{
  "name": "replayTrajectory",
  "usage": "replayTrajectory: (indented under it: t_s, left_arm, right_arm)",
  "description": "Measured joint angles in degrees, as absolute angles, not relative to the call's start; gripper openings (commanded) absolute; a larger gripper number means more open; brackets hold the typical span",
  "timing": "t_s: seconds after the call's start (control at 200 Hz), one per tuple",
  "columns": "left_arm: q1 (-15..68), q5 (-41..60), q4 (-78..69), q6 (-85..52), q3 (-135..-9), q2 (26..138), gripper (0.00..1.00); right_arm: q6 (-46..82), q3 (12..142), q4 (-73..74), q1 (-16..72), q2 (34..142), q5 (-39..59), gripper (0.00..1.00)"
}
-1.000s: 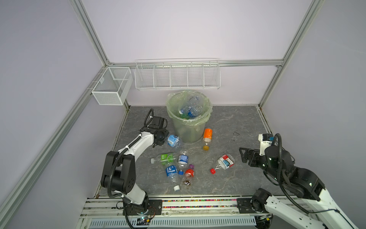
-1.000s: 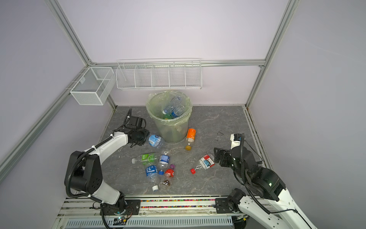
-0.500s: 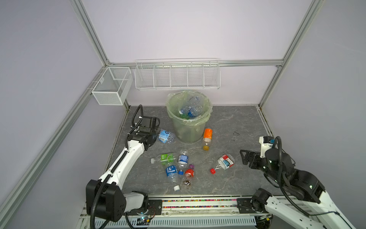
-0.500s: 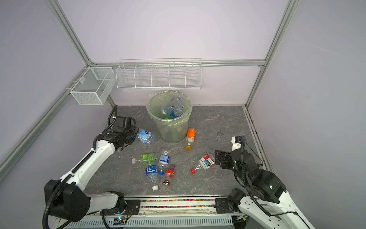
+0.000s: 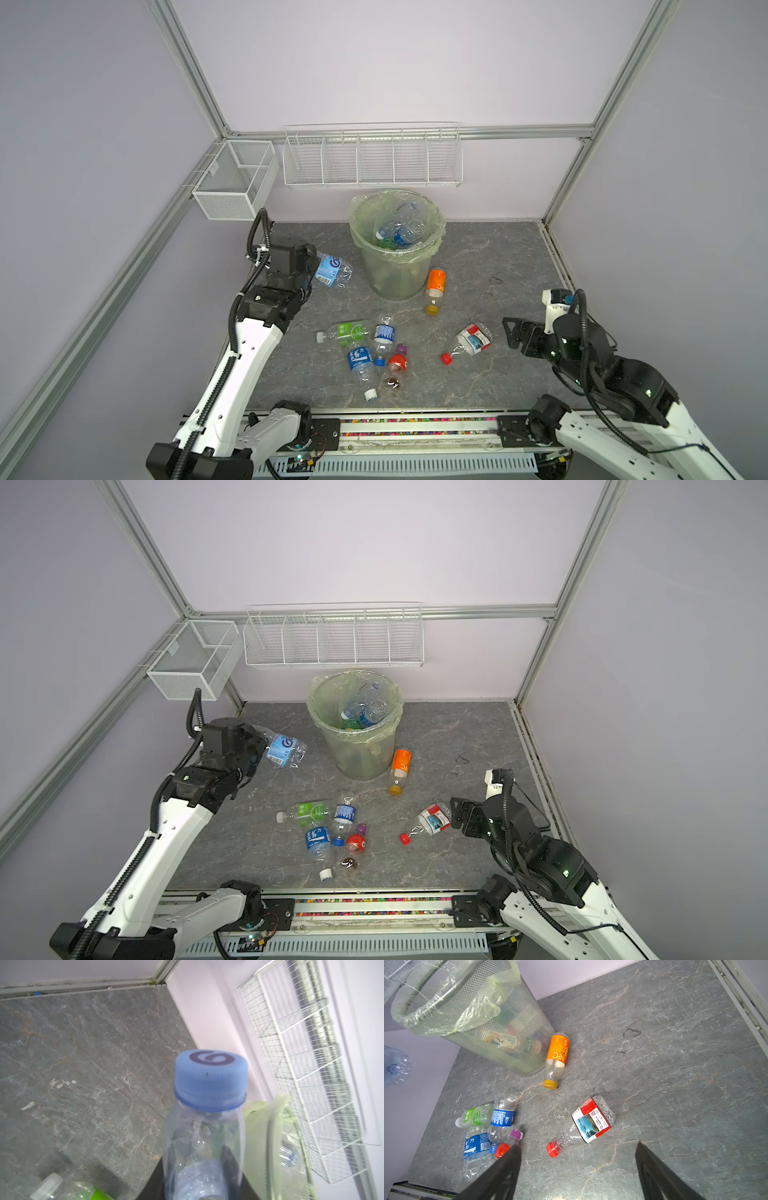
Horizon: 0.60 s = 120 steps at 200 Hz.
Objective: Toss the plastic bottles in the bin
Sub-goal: 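Lift the blue-capped bottle with the left gripper up toward the wastebasket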
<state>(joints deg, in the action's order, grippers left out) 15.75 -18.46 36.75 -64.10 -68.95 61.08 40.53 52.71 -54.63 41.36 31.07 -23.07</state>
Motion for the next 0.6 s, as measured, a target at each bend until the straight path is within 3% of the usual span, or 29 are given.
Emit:
replayTrajectory:
  t_s: [0.325, 0.6]
  left_arm:
    - [16.6, -20.7, 37.2, -55.8, -82.6, 59.7, 0.00]
    - [25.5, -28.0, 38.3, -48.8, -90.0, 59.9, 0.00]
  right_arm:
    - [41.2, 51.7, -54.6, 41.3, 31.1, -22.0, 0.88]
    - [42.1, 50.2, -53.7, 41.3, 31.5, -20.9, 0.88]
